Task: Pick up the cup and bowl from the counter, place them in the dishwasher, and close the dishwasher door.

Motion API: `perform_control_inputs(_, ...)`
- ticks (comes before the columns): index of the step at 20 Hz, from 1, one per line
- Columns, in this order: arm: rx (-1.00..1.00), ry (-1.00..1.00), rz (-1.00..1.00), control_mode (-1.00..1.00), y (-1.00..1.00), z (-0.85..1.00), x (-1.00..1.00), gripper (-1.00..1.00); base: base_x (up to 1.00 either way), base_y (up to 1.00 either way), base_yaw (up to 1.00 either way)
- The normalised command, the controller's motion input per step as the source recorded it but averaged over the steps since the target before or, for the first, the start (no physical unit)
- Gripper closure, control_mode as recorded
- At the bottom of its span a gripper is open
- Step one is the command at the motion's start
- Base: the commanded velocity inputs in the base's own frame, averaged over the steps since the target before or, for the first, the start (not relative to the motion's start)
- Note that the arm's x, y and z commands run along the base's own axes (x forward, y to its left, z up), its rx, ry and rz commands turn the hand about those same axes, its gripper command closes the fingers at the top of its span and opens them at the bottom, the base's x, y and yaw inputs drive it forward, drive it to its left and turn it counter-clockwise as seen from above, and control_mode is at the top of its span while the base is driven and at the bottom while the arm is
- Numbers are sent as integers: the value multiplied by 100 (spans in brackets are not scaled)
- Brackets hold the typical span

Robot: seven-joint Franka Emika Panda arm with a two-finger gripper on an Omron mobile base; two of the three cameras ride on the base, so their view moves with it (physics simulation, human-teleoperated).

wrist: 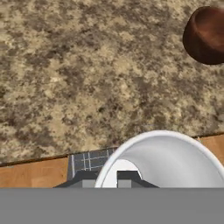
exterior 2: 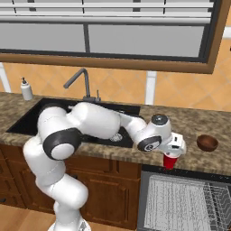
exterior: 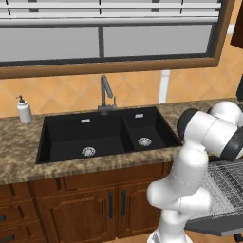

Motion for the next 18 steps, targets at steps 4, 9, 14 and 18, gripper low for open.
perform_control_inputs(4,5,-4,13,-100,-30,0,-100,100,0,0,0)
perform_control_inputs(9,9,0,22,-100,-49,-25,-65,100,0,0,0)
perform_control_inputs(14,14,4,33,-100,-45,-59,-9,100,0,0,0)
perform_control_inputs(18,0,2,31,-100,-30,-86,-2,100,0,0,0)
